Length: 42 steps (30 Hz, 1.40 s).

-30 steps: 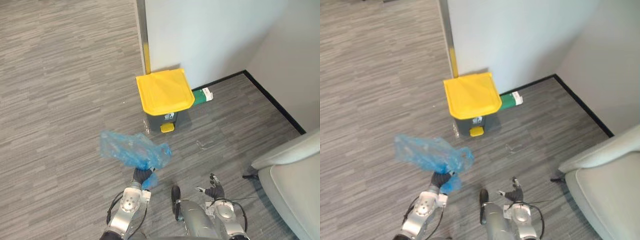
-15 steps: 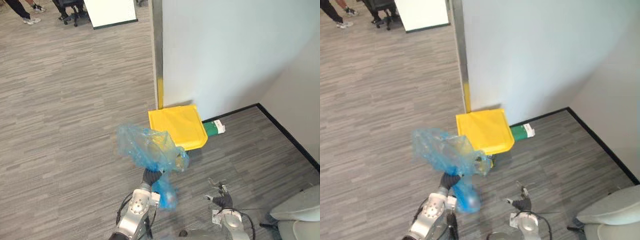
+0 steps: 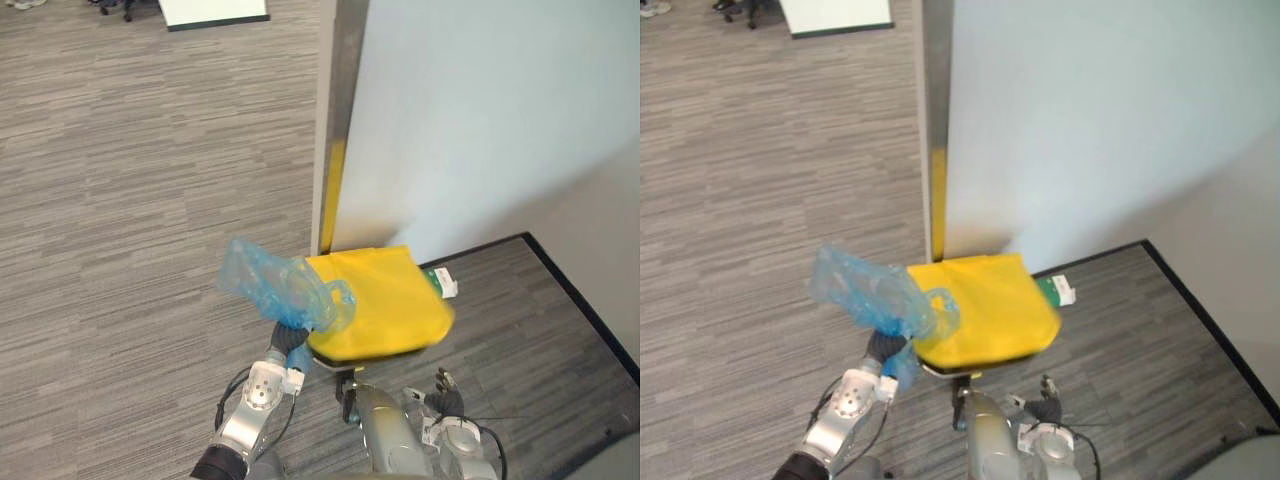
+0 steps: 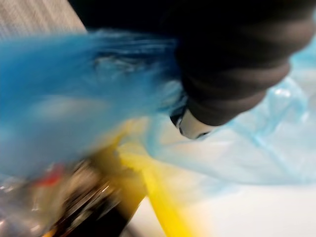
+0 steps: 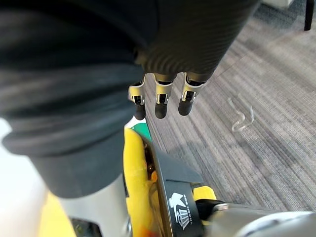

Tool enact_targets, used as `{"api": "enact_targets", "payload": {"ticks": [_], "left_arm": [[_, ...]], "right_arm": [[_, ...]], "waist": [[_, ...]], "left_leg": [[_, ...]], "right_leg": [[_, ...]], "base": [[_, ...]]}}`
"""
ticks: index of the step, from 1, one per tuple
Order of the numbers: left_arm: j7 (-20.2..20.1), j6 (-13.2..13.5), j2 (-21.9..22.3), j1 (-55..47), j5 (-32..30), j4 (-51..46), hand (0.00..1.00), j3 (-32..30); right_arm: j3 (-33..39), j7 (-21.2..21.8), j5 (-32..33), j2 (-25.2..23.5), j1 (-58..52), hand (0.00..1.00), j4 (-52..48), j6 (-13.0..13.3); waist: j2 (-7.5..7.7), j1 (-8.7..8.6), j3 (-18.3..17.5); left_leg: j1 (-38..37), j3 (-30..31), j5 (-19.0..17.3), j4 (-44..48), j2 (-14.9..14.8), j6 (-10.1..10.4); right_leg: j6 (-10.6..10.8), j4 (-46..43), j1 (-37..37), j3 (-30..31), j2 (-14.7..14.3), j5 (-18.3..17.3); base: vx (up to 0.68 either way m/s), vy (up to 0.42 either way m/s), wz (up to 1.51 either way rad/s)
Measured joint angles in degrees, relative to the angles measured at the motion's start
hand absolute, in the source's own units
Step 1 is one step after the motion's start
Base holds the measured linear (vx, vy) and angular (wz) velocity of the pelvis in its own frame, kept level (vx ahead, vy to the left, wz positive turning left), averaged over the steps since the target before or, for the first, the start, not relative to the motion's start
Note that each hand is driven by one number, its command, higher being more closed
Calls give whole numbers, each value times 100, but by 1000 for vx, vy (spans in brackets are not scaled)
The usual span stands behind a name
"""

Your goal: Gather rubbish on tea table into small bin, then transfer packed bag to large trash can.

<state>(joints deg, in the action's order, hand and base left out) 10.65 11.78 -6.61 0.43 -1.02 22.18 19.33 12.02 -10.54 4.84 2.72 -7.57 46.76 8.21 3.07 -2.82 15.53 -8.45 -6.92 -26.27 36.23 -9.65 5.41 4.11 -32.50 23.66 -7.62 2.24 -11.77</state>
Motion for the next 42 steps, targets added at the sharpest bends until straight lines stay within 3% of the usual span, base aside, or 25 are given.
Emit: {"api": "enact_targets", "payload": {"ticks": [3,7,8,9,10,11,12,13,14,15,16,17,18,19,20,21,22,23,24,26,28,30,33,39,42], "left_arm": [[-81,14,7,144,19,80,100,-206],[-91,-33,6,206,62,281,100,-212],[-89,-32,5,235,63,280,100,-214],[-90,-32,-12,258,63,281,100,-214],[-93,-35,-122,273,64,310,100,-197],[-105,-74,-201,252,64,351,100,-158],[-109,-75,-203,240,63,309,100,-172],[-142,-75,-168,217,63,240,100,-231],[-192,-80,-110,159,66,142,100,-335],[-217,-88,-50,117,64,132,100,-326],[-233,-86,-53,105,64,132,100,-314],[-255,-85,-29,102,64,127,100,-312],[-325,-62,-18,92,66,-29,100,-316],[-329,-36,-15,120,66,-38,100,-310],[-330,-34,12,142,68,-53,100,-311],[-331,-6,42,156,81,-121,100,-309],[-334,30,38,204,101,-145,100,-341],[-334,32,35,273,115,-149,100,-391],[-303,39,134,264,132,-209,100,-397],[-305,77,85,230,194,-316,100,-425],[-278,134,-31,345,244,-365,100,-458],[-180,148,-60,385,310,-462,100,-480],[-141,228,-133,384,464,-693,100,-478],[-73,331,-177,401,577,-841,100,-483],[-73,377,-184,463,581,-904,100,-479]], "right_arm": [[126,50,38,3,-70,0,14,-101],[153,33,320,-37,-34,0,152,-168],[153,36,501,-38,-33,0,146,-170],[151,39,604,-42,-22,0,148,-169],[138,46,795,-102,-4,0,155,-173],[136,53,1030,-132,-5,0,144,-170],[130,62,1141,-133,-10,0,145,-171],[137,85,1227,-113,-21,0,155,-174],[111,132,1380,-37,86,0,173,-174],[81,172,1402,0,245,0,123,-123],[3,209,1443,37,323,0,110,-68],[-197,278,1545,28,366,0,17,-11],[-347,346,1635,-36,413,0,-98,23],[-400,369,1660,-30,470,0,-79,17],[-509,379,1785,-36,622,0,-84,18],[-774,389,1822,4,966,0,-119,36],[-889,395,1836,20,1163,0,-113,30],[-1030,394,1884,20,1420,0,-114,30],[-1241,388,1970,109,1801,0,-136,48],[-1389,372,2066,162,2356,0,-149,86],[-1449,362,2283,24,2732,0,-271,170],[-1437,316,2466,38,3142,0,-337,267],[-1420,171,2562,215,3716,0,-338,332],[-1245,15,2676,599,4483,0,-339,341],[-1245,-26,2674,846,4837,0,-339,341]], "waist": [[36,214,-8],[104,191,51],[83,191,51],[85,196,55],[200,232,95],[228,234,45],[162,282,56],[332,218,2],[384,192,4],[237,190,-45],[219,199,-61],[181,219,-70],[255,200,-86],[273,192,-60],[264,222,-30],[119,321,4],[129,334,71],[337,281,88],[135,353,247],[10,505,283],[126,545,479],[185,590,639],[135,631,798],[126,661,913],[130,658,1047]], "left_leg": [[166,120,-216,258,-428,114],[312,164,-318,-246,-920,-18],[302,271,-576,-634,-1101,-34],[285,298,-747,-817,-1185,69],[299,268,-720,-901,-1284,222],[306,331,-697,-1090,-1364,167],[305,352,-697,-1179,-1458,167],[351,355,-655,-1153,-1385,254],[377,513,-567,-880,-1314,527],[697,547,-604,-337,-1267,714],[899,520,-590,35,-1164,683],[1142,341,-374,235,-994,386],[1220,125,-384,-38,-940,145],[1202,191,-456,-156,-897,326],[1273,321,-444,-221,-890,409],[1520,516,-401,-326,-1010,235],[1605,490,-395,-292,-1005,248],[1737,582,-339,-244,-819,367],[1791,785,-299,51,-865,549],[1941,649,-254,292,-734,450],[1919,584,-209,178,-654,517],[1973,617,-164,161,-620,513],[2143,771,-94,165,-556,523],[2236,790,31,121,-479,593],[2235,760,33,170,-474,597]], "right_leg": [[-250,-383,202,-268,-238,-293],[-438,35,266,-600,-573,-143],[-452,175,351,-739,-721,-66],[-432,190,414,-813,-771,-57],[-340,207,447,-906,-798,-88],[26,253,447,-1011,-849,-213],[-115,-256,648,-899,-856,-265],[-696,-1420,961,-90,-883,-317],[-462,-1029,663,335,-932,-753],[-316,-685,598,113,-900,-671],[-178,-455,515,-47,-827,-530],[17,-160,389,-294,-755,-343],[-80,-213,457,-302,-740,-229],[-280,-215,461,-352,-725,-211],[-308,-15,427,-451,-736,-227],[127,56,510,-632,-718,-255],[-235,-506,770,-390,-687,-173],[-552,-875,759,461,-609,7],[-370,-471,528,254,-563,3],[-362,-96,491,-163,-479,278],[-473,-21,431,-282,-442,431],[-426,9,432,-352,-372,465],[-425,182,430,-449,-304,619],[-693,268,432,-492,-192,839],[-717,255,416,-474,-174,863]], "base": [[150,-177,19],[-16,-217,26],[-62,-180,23],[-105,-240,20],[-135,-341,23],[-98,-359,24],[-31,-320,44],[90,-279,45],[59,-234,27],[14,-152,-9],[-94,-1,-24],[-132,-92,19],[-103,-112,46],[-101,-182,56],[-106,-147,22],[-131,-180,10],[-121,-145,45],[-74,-181,69],[-69,-121,56],[-50,20,-6],[-76,-14,21],[-120,-53,29],[-78,11,17],[-2,37,8],[20,54,-1]]}}
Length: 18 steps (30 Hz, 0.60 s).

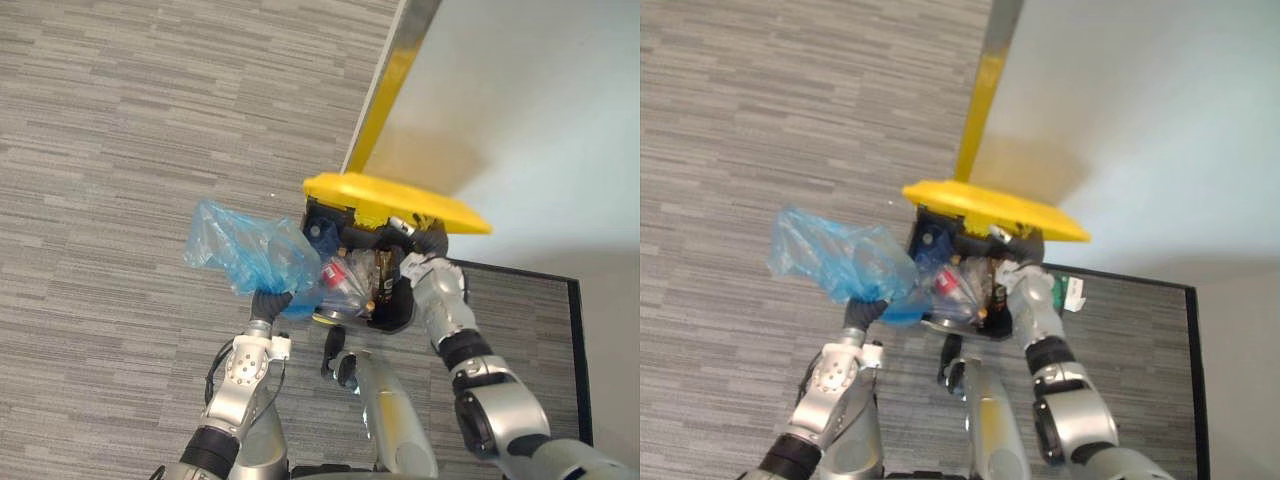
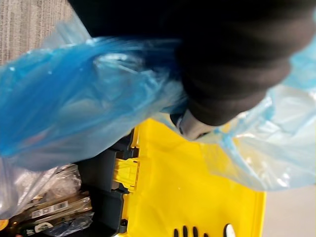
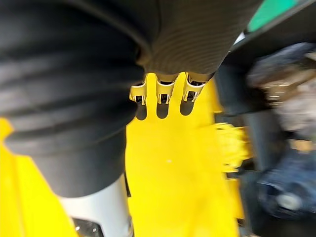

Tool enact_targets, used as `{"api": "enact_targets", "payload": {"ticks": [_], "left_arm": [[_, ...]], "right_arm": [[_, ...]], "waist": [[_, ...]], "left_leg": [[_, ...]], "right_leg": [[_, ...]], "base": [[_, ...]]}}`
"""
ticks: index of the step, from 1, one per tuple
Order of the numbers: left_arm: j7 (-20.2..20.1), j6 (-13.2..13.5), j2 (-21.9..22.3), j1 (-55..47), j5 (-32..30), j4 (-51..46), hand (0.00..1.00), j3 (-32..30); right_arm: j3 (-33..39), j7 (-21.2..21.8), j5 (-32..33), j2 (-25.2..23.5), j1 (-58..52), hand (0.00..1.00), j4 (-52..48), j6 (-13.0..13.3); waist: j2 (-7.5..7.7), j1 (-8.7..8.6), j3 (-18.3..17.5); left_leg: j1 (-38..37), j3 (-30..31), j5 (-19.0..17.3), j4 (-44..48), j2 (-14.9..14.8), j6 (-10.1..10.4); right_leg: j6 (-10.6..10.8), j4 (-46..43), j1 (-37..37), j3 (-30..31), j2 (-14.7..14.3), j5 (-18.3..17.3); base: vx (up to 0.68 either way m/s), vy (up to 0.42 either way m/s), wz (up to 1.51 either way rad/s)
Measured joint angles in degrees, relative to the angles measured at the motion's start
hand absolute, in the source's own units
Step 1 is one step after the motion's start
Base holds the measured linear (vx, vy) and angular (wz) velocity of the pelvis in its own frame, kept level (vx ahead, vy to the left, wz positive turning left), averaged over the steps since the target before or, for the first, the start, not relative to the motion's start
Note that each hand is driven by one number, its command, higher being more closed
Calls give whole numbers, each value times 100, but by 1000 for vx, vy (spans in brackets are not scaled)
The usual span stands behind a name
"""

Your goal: Gather rubbish on tea table into small bin, then transfer packed bag to large trash can.

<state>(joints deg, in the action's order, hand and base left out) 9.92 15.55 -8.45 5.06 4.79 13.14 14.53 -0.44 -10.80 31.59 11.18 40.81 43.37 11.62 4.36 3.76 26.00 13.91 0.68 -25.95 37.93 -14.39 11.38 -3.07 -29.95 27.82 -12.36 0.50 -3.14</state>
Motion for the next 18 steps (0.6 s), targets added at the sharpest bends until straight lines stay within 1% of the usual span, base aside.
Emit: {"api": "enact_targets", "payload": {"ticks": [4,8,12,15,18], "left_arm": [[1,8,-1,24,2,-52,100,0],[3,8,-3,25,91,-85,100,6],[0,10,-32,12,121,-194,100,94],[-16,24,-146,-4,207,-397,100,301],[-27,35,-151,5,300,-606,100,481]], "right_arm": [[0,-53,0,147,186,0,0,-6],[-16,-75,-7,261,327,0,4,-94],[-34,-122,-23,362,469,0,5,-129],[-93,-124,-170,480,557,0,23,-281],[-161,-130,-232,501,662,0,37,-378]], "waist": [[3,-1,101],[1,-7,103],[1,-10,103],[0,-11,104],[-25,-19,119]], "left_leg": [[-15,-11,-8,36,3,-15],[-14,-46,-28,96,13,-50],[-87,-111,-45,133,48,-77],[-96,-105,-48,150,59,-86],[-95,-109,-47,158,65,-87]], "right_leg": [[-1,2,-44,5,14,1],[16,-9,-47,41,24,20],[28,-58,-75,108,48,36],[44,-27,-98,120,49,54],[59,19,-104,106,53,61]], "base": [[3,40,3],[-17,12,-3],[-49,20,-7],[-59,6,-2],[-52,4,-3]]}}
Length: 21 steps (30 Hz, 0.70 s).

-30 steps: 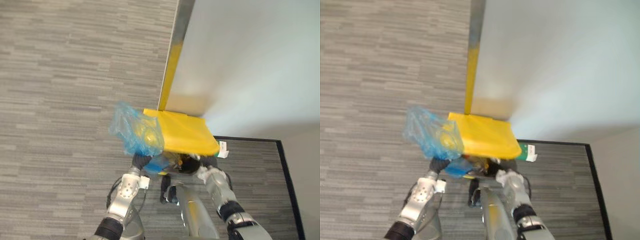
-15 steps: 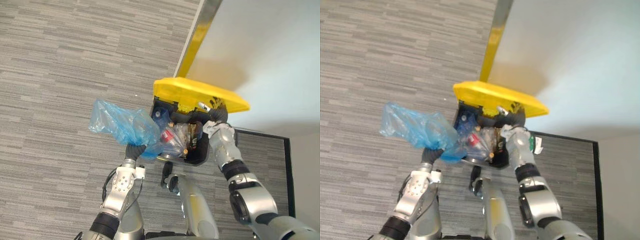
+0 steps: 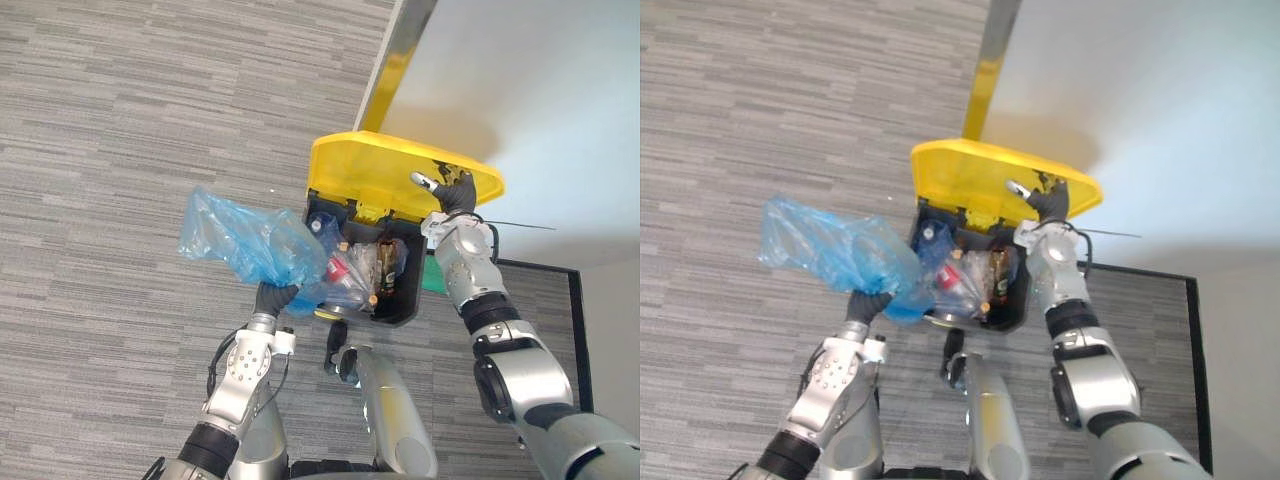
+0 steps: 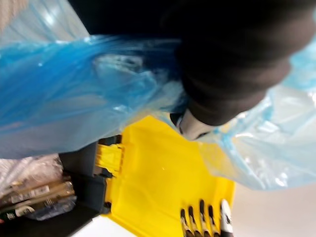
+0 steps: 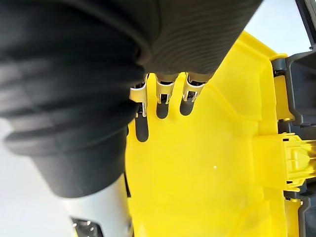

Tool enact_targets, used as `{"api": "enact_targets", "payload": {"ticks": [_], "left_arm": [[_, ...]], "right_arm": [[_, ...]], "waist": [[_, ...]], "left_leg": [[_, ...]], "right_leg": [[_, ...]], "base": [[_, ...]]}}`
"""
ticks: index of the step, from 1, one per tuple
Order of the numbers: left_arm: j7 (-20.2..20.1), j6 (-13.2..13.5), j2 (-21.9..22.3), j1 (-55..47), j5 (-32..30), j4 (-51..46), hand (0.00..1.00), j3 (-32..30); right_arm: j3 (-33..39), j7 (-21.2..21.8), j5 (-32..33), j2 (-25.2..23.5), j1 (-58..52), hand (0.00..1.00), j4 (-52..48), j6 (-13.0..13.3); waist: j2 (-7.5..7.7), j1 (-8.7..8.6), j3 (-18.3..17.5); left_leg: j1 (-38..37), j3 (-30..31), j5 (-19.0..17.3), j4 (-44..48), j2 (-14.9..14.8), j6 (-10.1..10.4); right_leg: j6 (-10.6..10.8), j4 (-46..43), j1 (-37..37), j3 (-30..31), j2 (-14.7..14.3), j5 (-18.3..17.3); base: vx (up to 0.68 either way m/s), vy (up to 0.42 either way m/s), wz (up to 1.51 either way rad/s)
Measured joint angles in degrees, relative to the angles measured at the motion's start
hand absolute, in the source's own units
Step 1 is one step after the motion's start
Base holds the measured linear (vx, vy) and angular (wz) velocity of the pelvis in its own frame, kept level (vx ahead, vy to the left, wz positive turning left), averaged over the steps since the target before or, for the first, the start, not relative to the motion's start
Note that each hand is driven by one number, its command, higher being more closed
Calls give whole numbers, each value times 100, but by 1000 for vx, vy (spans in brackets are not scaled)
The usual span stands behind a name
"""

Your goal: Gather rubbish on tea table into small bin, then transfer packed bag to large trash can.

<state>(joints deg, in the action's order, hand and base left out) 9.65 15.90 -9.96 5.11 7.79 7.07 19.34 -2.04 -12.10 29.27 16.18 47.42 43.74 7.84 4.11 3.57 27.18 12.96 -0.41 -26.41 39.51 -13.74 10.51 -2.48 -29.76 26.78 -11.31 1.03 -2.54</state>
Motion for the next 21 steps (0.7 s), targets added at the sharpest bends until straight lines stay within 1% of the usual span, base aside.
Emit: {"api": "enact_targets", "payload": {"ticks": [4,6,8,10,11,15,16,18,21], "left_arm": [[-32,9,4,127,32,-320,100,330],[-47,13,8,276,32,-460,100,517],[-71,19,28,473,28,-503,100,678],[-82,43,75,652,12,-541,100,799],[-65,94,82,790,-25,-541,100,883],[74,116,196,1102,-264,-538,100,934],[153,115,239,1253,-330,-507,100,956],[198,115,248,1517,-448,-298,100,980],[278,105,247,1782,-600,88,100,940]], "right_arm": [[-53,-1,-10,21,58,0,13,-72],[-63,2,-26,31,251,0,239,-101],[-166,6,-105,139,377,0,328,-197],[-304,39,-222,255,444,0,396,-210],[-328,73,-222,255,460,0,396,-213],[-340,93,-235,331,646,0,395,-211],[-385,104,-238,427,749,0,393,-211],[-392,103,-253,469,847,0,392,-211],[-515,106,-455,476,929,0,392,-211]], "waist": [[-1,-25,0],[-2,-49,1],[-20,-45,12],[-50,-51,29],[-58,-87,34],[-59,-155,35],[-103,-164,63],[-175,-177,116],[-209,-259,137]], "left_leg": [[-3,13,15,2,2,20],[-21,4,35,3,25,34],[-66,-14,38,3,34,31],[-82,-54,41,2,53,24],[-81,-64,40,2,56,21],[17,-68,43,22,57,17],[96,-53,43,82,47,17],[104,-67,43,90,42,17],[120,-86,43,89,43,16]], "right_leg": [[-56,-30,-1,-21,8,37],[-71,-65,3,-15,21,47],[-71,-88,10,3,39,46],[-70,-90,16,35,55,46],[-67,-80,23,43,58,45],[-19,-35,111,44,58,34],[-20,-20,144,29,48,55],[-45,4,144,40,39,114],[-22,30,161,54,36,122]], "base": [[-11,2,0],[0,0,0],[0,0,0],[-21,22,-6],[-25,22,-5],[-8,6,-1],[0,0,0],[-10,14,-2],[-6,8,-1]]}}
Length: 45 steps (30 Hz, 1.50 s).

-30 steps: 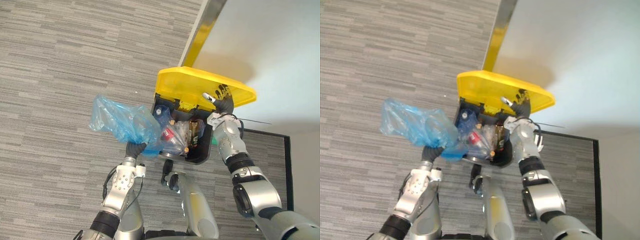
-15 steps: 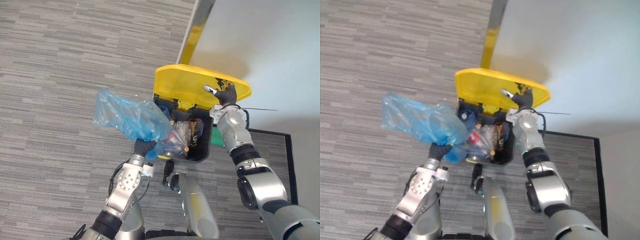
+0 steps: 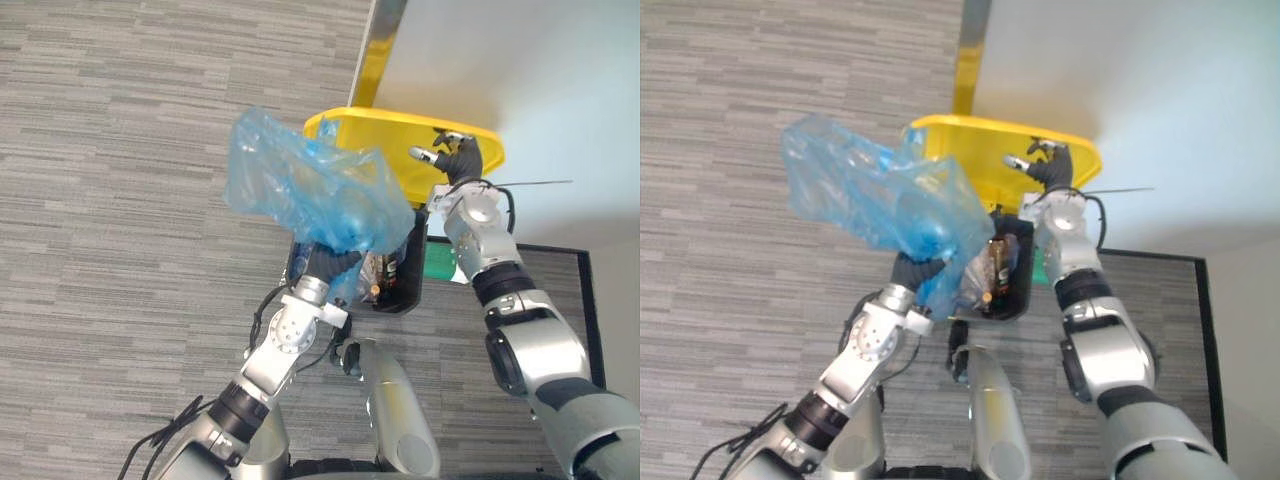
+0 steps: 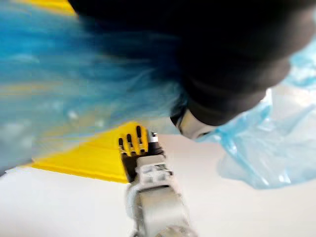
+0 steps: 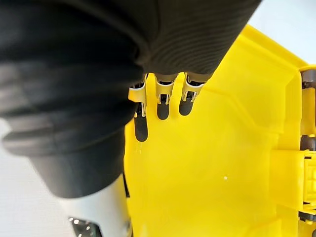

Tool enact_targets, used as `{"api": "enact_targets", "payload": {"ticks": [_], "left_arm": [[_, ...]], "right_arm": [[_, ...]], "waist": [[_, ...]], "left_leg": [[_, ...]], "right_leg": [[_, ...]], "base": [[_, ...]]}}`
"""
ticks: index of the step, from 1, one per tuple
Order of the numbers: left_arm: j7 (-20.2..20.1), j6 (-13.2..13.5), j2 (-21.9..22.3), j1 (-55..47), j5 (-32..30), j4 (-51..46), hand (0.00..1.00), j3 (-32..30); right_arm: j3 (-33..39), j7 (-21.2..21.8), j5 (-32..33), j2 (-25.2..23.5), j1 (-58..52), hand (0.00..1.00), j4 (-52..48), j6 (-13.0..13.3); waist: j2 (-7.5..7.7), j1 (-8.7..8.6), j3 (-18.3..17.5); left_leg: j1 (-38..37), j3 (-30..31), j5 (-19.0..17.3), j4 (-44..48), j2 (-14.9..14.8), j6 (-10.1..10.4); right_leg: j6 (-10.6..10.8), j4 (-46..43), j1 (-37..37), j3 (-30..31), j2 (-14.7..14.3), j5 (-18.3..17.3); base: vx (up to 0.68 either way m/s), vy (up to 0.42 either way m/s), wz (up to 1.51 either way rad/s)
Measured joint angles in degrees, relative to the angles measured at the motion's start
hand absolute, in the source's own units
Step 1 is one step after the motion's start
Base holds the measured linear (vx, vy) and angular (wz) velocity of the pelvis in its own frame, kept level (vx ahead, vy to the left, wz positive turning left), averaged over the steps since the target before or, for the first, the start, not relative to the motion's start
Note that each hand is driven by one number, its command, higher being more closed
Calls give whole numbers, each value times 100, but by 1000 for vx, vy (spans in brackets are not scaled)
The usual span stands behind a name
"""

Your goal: Gather rubbish on tea table into small bin, then transfer packed bag to large trash can.

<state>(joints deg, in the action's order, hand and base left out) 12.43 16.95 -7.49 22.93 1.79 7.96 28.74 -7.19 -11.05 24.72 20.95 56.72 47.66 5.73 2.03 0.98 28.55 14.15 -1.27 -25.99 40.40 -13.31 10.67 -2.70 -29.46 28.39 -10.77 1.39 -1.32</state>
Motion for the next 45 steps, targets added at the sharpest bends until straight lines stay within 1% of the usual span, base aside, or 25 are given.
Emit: {"api": "enact_targets", "payload": {"ticks": [4,6,8,11,15,18,20,25,28,29,31,33,36,37,40,41,43,44,45], "left_arm": [[94,-34,1,404,-64,457,100,-79],[124,-158,2,692,-147,822,100,-91],[137,-207,6,889,-202,1083,100,-157],[153,-275,26,1168,-298,1596,100,-306],[214,-394,29,1574,-399,2211,100,-463],[214,-500,26,1727,-433,2565,100,-531],[216,-519,25,1880,-471,2738,100,-544],[227,-590,25,2351,-610,3244,100,-645],[241,-627,12,2538,-719,3620,100,-700],[240,-629,-1,2621,-800,3733,100,-697],[218,-638,1,2749,-907,3918,100,-668],[208,-654,5,2883,-1106,4110,100,-638],[210,-694,17,3003,-1308,4227,100,-650],[209,-744,40,3029,-1373,4227,100,-663],[214,-794,170,3038,-1584,4222,100,-777],[212,-857,231,3038,-1681,4222,100,-829],[222,-910,375,3038,-1813,4221,100,-999],[225,-976,446,3025,-1915,4222,0,-1099],[227,-1014,468,3019,-1961,4223,0,-1144]], "right_arm": [[-28,16,-4,61,304,0,-29,2],[-60,58,-3,157,399,0,-30,2],[-112,95,-3,229,415,0,-56,2],[-242,111,0,236,531,0,-67,2],[-242,105,1,277,802,0,-67,8],[-252,111,1,274,858,0,-192,24],[-251,106,1,274,949,0,-211,97],[-266,124,0,257,1121,0,-215,99],[-395,128,4,252,1284,0,-272,99],[-486,130,4,240,1298,0,-435,100],[-522,141,12,190,1303,0,-592,104],[-744,176,18,151,1309,0,-897,140],[-965,227,28,86,1309,0,-1347,171],[-995,243,28,11,1309,0,-1541,190],[-1157,309,27,-203,1309,0,-2065,255],[-1162,320,28,-312,1308,0,-2219,275],[-1176,322,26,-385,1308,0,-2431,284],[-1202,318,25,-444,1308,0,-2490,301],[-1214,317,24,-482,1308,0,-2492,304]], "waist": [[0,-54,21],[0,-83,107],[-1,-105,120],[7,-195,145],[25,-220,159],[37,-236,215],[41,-264,218],[78,-331,266],[117,-412,287],[152,-453,306],[175,-479,317],[179,-517,318],[214,-520,335],[245,-523,345],[280,-503,343],[282,-513,342],[287,-514,341],[289,-518,342],[295,-519,344]], "left_leg": [[227,-113,13,10,11,-13],[250,-123,24,6,-18,2],[316,-147,26,7,-20,5],[365,-142,27,10,-30,4],[598,-193,25,75,-47,2],[636,-238,24,72,-87,3],[782,-244,25,97,-87,4],[1005,-277,27,105,-104,8],[1091,-296,29,96,-114,11],[1136,-305,29,96,-117,11],[1205,-305,29,115,-120,11],[1355,-304,26,195,-136,12],[1556,-312,13,299,-187,32],[1631,-318,11,332,-215,37],[1853,-405,-8,455,-349,66],[1917,-465,-8,485,-412,68],[1988,-599,-3,527,-531,77],[2009,-669,-6,569,-593,92],[2008,-685,-11,581,-605,99]], "right_leg": [[31,39,284,102,-23,68],[-32,69,294,98,-56,132],[-55,57,370,110,-58,160],[-47,86,399,104,-67,178],[-7,153,611,152,-105,237],[-41,199,656,175,-146,288],[-32,193,791,179,-145,294],[-23,197,1025,183,-149,297],[-79,161,1135,188,-153,334],[-83,156,1183,195,-153,336],[-84,137,1252,198,-152,338],[-84,105,1382,197,-151,337],[-91,83,1546,177,-160,344],[-102,83,1606,167,-175,356],[-134,68,1806,149,-223,385],[-136,59,1874,146,-228,391],[-136,27,1961,145,-227,391],[-135,-3,1987,135,-227,390],[-135,-16,1989,131,-227,390]], "base": [[-21,11,-13],[6,4,-7],[0,0,0],[0,0,0],[-6,13,-9],[3,6,-7],[0,0,0],[6,-2,-1],[43,-2,-2],[45,0,-1],[36,0,-1],[0,0,0],[0,0,0],[0,0,0],[-4,-27,-7],[9,-22,-3],[7,-5,-2],[12,-2,-5],[3,14,-6]]}}
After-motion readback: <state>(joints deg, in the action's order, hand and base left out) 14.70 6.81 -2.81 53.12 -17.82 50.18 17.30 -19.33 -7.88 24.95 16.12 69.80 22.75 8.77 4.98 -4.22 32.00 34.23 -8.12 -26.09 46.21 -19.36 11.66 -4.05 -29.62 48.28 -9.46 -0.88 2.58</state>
